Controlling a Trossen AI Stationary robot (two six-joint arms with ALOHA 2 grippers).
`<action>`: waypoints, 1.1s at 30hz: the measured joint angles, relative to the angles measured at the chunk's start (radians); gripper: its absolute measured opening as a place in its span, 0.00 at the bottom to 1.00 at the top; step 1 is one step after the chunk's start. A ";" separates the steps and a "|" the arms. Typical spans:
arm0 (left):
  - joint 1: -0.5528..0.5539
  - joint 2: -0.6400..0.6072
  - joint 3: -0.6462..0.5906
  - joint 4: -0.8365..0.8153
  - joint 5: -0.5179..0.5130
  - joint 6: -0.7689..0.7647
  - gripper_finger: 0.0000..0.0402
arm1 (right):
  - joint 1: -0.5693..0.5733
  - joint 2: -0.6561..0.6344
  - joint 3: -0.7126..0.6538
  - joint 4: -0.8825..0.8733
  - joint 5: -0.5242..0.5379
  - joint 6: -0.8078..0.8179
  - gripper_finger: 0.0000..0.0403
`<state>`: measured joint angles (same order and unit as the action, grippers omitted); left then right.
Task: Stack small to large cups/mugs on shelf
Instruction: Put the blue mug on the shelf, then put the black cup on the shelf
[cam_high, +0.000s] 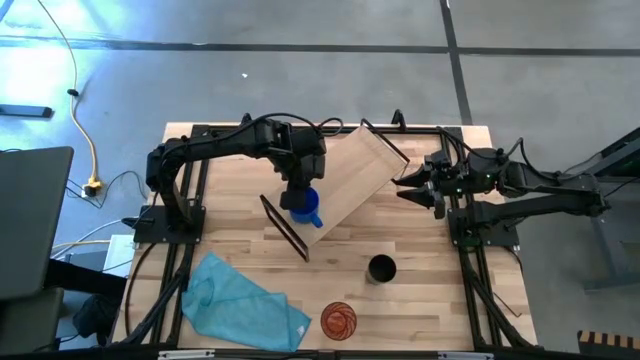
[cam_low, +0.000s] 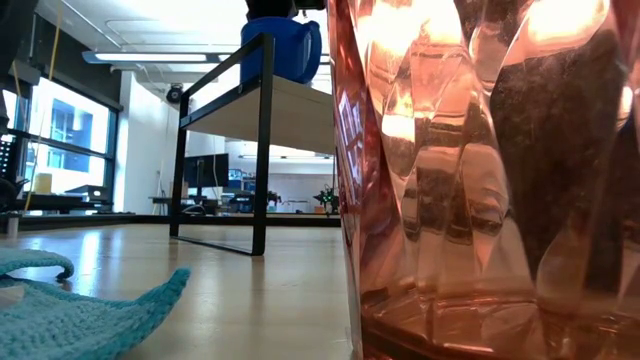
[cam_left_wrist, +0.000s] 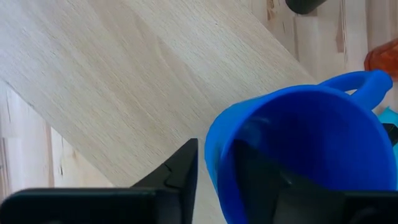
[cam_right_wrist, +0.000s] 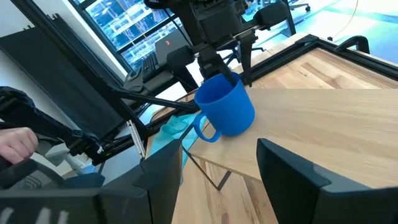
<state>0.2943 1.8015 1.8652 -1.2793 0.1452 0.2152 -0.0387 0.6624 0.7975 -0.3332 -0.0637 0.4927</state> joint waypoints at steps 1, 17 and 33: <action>0.000 0.000 0.000 0.000 0.000 -0.002 0.25 | 0.000 0.000 0.000 0.000 0.000 0.000 0.49; 0.000 -0.001 0.060 -0.043 0.000 -0.014 0.38 | 0.000 0.000 0.000 0.000 0.000 0.000 0.49; 0.004 -0.092 0.439 -0.154 -0.026 -0.028 0.39 | 0.000 0.000 0.000 -0.081 -0.054 0.069 0.49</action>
<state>0.2982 1.7099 2.3042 -1.4334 0.1188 0.1873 -0.0383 0.6628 0.7975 -0.4140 -0.1175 0.5621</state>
